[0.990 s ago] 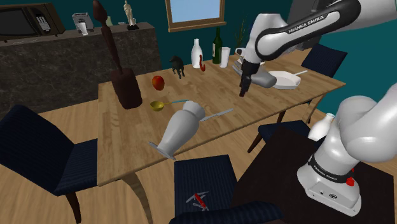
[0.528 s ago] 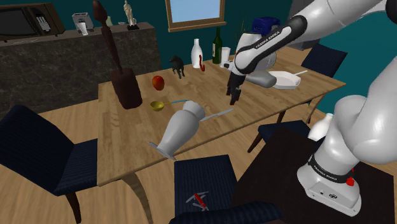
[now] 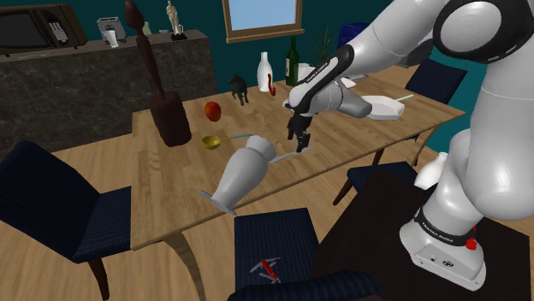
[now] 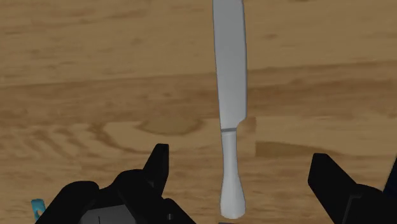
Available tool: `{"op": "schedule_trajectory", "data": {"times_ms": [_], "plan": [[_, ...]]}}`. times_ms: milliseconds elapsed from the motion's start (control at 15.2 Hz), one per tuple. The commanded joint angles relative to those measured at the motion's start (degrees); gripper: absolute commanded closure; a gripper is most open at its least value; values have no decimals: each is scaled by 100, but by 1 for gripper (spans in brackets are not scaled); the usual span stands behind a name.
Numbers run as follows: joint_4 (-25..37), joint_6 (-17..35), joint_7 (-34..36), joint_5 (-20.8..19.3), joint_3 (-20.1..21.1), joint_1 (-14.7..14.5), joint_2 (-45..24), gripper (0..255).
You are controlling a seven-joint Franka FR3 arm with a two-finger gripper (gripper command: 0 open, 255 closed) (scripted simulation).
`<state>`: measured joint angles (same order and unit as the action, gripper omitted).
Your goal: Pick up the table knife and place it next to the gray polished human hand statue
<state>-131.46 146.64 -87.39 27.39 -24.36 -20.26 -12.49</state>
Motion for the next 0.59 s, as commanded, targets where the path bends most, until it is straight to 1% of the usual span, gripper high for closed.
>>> {"op": "schedule_trajectory", "data": {"times_ms": [0, 330, 528], "plan": [[53, 117, -250, 230, 108, 58, -208, 0], [141, 354, -521, 621, 314, 162, -590, 0], [154, 381, -552, 664, 341, 176, -634, 0]]}}
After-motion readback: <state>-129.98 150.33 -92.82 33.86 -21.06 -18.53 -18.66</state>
